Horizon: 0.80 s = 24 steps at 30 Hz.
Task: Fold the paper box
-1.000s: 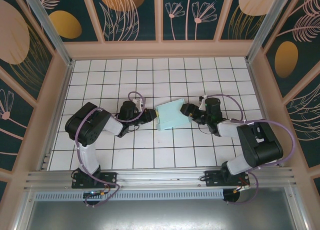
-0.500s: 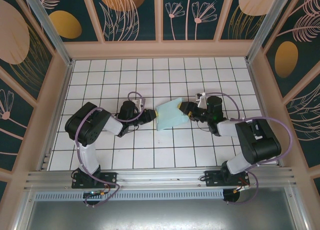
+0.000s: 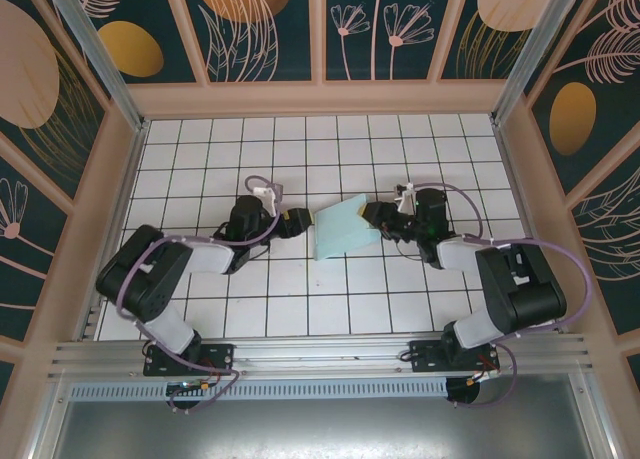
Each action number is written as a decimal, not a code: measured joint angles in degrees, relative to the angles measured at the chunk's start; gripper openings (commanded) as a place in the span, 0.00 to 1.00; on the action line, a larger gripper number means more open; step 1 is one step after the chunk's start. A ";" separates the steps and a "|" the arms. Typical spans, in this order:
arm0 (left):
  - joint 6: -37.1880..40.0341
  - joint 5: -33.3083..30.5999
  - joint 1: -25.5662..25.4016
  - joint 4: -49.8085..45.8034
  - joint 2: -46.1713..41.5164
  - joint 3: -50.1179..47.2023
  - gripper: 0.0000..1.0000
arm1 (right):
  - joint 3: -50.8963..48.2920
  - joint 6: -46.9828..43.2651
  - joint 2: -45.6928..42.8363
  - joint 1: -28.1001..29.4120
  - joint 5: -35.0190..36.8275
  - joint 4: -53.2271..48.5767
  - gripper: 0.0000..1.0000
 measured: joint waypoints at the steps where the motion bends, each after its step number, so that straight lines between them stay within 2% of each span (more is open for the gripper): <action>1: 2.14 -1.81 -0.35 -0.55 -1.86 0.09 0.94 | 0.02 -0.13 -0.79 -0.26 0.00 -0.52 0.38; 3: 7.37 -5.81 -1.95 -1.29 -5.09 0.35 0.99 | 0.13 -0.13 -2.69 -1.14 -0.02 -1.75 0.38; 9: 26.60 -14.93 -10.82 -0.96 -12.31 0.42 0.99 | 2.19 -0.11 -8.33 -5.25 -0.09 -5.55 0.37; 14: 48.46 -22.97 -20.09 2.62 -16.90 -0.42 0.99 | 2.89 0.66 -12.48 -9.51 -0.85 -6.62 0.37; 20: 74.03 -32.11 -27.23 10.64 -14.36 -3.91 0.99 | 2.89 3.74 -14.95 -12.00 -3.10 -6.49 0.37; 24: 86.16 -37.05 -29.75 17.18 -8.41 -5.01 0.99 | 2.89 7.72 -16.13 -12.20 -4.90 -4.92 0.37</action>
